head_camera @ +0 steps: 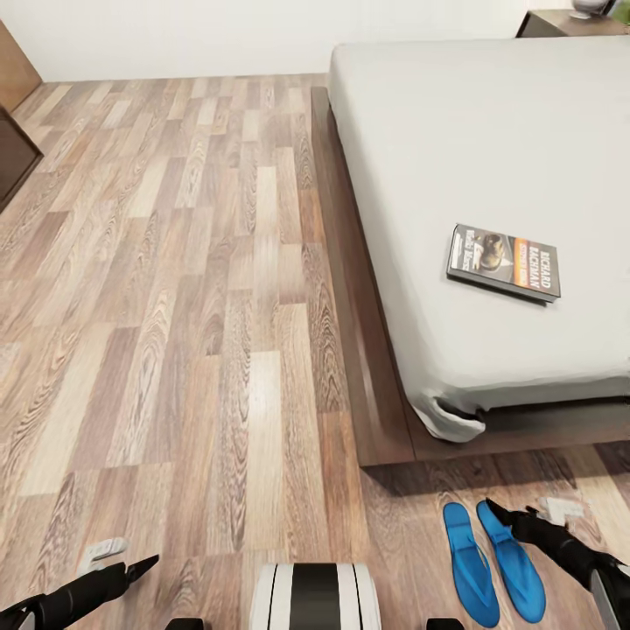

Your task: In the bedroom, move the book from the bed onto either nightstand, and place the two sandals side by side next to the bed.

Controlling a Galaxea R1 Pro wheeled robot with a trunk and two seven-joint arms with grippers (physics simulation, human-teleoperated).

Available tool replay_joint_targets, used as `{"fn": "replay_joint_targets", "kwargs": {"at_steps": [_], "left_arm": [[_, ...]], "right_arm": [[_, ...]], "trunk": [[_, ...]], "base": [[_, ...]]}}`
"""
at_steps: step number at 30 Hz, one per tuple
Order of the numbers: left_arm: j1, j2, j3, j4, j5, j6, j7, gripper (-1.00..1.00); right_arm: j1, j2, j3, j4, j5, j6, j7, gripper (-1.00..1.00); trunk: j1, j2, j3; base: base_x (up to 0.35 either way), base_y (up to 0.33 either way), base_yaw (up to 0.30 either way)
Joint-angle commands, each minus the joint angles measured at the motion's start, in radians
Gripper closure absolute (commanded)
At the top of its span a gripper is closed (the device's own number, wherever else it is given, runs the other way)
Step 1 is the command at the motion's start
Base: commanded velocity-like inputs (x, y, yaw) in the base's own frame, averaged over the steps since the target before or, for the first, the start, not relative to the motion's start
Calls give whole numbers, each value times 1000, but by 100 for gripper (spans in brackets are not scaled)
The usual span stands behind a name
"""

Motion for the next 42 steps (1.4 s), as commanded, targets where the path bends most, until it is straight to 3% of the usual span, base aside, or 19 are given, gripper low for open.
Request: {"fn": "replay_joint_targets", "kwargs": {"at_steps": [1,4,5,8,15,18,22,42], "left_arm": [[0,1,2,0,7,10,-4,-100],[0,2,3,0,9,10,-5,-100],[1,3,2,0,9,10,-5,-100],[1,-3,-1,0,7,7,-5,-100],[1,-9,-1,0,7,5,-3,-100],[1,-36,-1,0,4,4,0,-100],[1,-46,0,2,3,4,3,-100],[1,-56,0,14,4,6,34,-100]], "right_arm": [[6,0,-6,21,-8,5,39,-100],[39,-5,-16,194,-52,5,165,-100],[48,-18,-20,312,-65,4,216,-100],[51,-25,-18,373,-68,-6,278,-100],[52,-26,-14,394,-66,-57,316,-100],[52,-26,-14,396,-65,-70,317,-100],[52,-26,-14,397,-66,-73,317,-100],[52,-15,-12,397,-62,-74,310,-100]], "trunk": [[-1,0,3],[-2,1,15],[-2,1,19],[-4,2,31],[-7,3,58],[-8,4,69],[-10,5,85],[-19,10,162]], "base": [[0,0,0],[0,0,0],[0,0,0],[0,0,0],[0,0,0],[0,0,0],[0,0,0],[0,0,0]]}}
